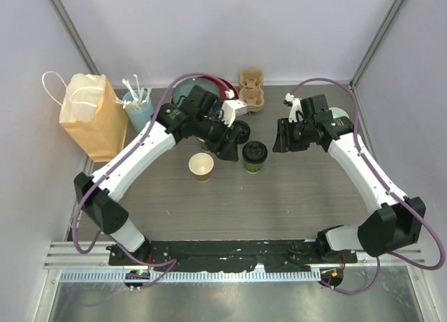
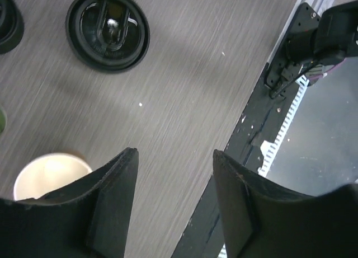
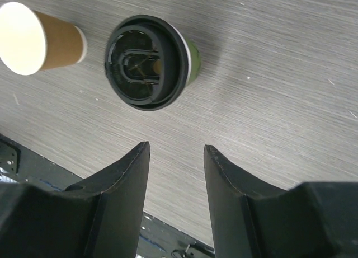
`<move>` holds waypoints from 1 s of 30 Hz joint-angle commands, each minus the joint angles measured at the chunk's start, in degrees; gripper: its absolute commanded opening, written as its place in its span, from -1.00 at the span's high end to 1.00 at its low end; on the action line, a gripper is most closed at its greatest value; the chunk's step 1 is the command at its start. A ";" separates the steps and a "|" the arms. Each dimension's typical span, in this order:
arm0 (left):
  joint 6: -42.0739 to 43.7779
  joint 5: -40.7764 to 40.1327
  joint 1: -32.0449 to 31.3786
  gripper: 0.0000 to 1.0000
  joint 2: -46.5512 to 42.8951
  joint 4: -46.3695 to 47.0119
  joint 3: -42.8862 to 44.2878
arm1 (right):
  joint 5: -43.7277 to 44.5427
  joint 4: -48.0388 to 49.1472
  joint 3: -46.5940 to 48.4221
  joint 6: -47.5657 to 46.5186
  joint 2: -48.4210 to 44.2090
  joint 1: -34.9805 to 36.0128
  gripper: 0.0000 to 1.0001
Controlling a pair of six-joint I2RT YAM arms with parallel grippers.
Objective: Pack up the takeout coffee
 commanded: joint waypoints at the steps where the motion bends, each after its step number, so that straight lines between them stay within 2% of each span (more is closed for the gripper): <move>1: -8.59 -1.38 -2.59 -0.11 4.19 7.18 3.25 | -3.75 10.83 -3.00 3.47 -6.19 -0.45 0.02; 4: -11.14 -4.02 -3.12 -0.05 7.71 9.73 3.60 | -3.59 13.64 -5.98 4.53 -7.24 -0.45 0.05; 8: -13.60 -5.70 -3.12 0.00 11.14 12.28 3.42 | -1.84 15.59 -8.10 4.53 -7.60 -0.37 0.26; 10: -14.13 -5.53 -3.21 0.01 11.85 12.90 3.42 | -1.74 16.11 -9.24 3.74 -7.60 -0.37 0.27; 15: -13.43 -9.30 -3.03 0.08 13.26 13.69 4.12 | -6.66 20.06 -9.86 4.00 -6.10 -0.36 0.22; 21: -14.56 -11.15 -2.16 0.08 14.22 16.94 4.13 | -7.01 22.97 -7.75 4.71 -1.72 -0.36 0.17; 30: -17.29 -9.92 -1.10 0.11 19.93 17.03 5.88 | -6.57 24.37 -8.10 4.00 1.37 1.04 0.17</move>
